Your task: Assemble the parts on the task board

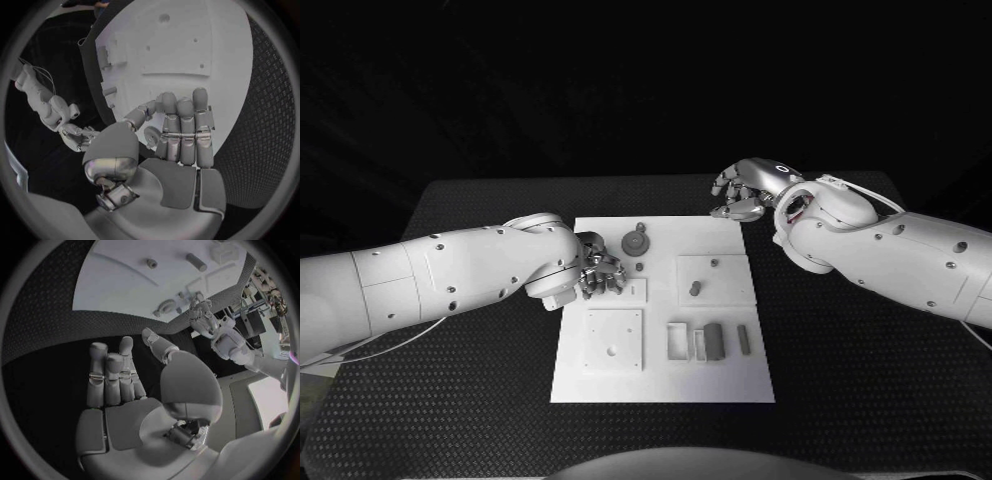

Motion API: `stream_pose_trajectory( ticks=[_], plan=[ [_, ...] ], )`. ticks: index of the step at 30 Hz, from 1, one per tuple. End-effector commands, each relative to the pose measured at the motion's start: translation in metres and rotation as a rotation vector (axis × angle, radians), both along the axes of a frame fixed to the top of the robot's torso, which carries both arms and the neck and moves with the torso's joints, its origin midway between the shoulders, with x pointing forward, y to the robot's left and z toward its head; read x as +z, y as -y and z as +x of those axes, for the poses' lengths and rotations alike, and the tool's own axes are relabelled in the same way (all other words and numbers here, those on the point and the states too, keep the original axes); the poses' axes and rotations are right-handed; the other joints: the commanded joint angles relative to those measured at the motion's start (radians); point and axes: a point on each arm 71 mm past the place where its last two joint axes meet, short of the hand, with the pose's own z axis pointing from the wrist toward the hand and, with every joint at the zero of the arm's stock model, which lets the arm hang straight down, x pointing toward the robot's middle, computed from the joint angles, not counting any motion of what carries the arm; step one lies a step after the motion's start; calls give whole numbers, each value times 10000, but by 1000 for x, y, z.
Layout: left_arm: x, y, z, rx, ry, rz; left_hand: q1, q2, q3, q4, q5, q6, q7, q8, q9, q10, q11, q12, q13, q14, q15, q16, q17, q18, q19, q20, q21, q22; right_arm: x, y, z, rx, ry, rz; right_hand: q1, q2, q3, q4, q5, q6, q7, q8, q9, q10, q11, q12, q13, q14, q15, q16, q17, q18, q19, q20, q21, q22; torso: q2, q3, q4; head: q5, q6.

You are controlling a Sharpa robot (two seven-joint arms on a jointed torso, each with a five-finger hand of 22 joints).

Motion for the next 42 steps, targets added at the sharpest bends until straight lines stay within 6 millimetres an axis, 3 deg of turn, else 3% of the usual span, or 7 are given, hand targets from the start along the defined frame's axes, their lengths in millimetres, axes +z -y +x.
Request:
stream_pose_trajectory(
  ticks=[1, 30, 42],
  plan=[
    [-1, 1, 0, -143, 261, 220, 60, -17, 61, 2, -63, 1037, -859, -45, -16, -301, -257, 56, -14, -64, -7, 72, -20, 168, 5, -32, -2, 11, 0, -2, -1, 116, -63, -57, -19, 78, 17, 49, 33, 5, 97, -51, -7, -71, 0, 50, -11, -27, -34, -58, 15, 441, 24, -57, -57, 159, -1, -4, 7, 6, -14],
    [-1, 6, -2, -516, 504, 448, 77, -60, 37, 51, -155, 1011, -829, -137, -63, -315, -256, 120, -56, -83, -11, 170, -148, 157, 42, -33, -39, 20, -1, -2, -1, 154, -130, -69, -41, 85, -15, 61, 33, -6, 100, -61, -11, -78, 4, 57, -19, -30, -30, -66, 18, 441, 18, -53, -63, 163, -1, -1, -1, -16, -67],
    [-3, 10, -4, -678, 416, 417, -42, -489, -37, 213, -306, 1004, -803, -243, -107, -398, -230, 176, -138, -185, 4, 288, -343, 139, 39, -24, -142, 10, -1, -1, -1, 169, -107, -148, -41, 85, -20, 63, 33, -7, 101, -63, -12, -83, 5, 58, -23, -33, -29, -71, 19, 441, 13, -52, -68, 163, 1, 0, 0, -57, -100]
  ],
)
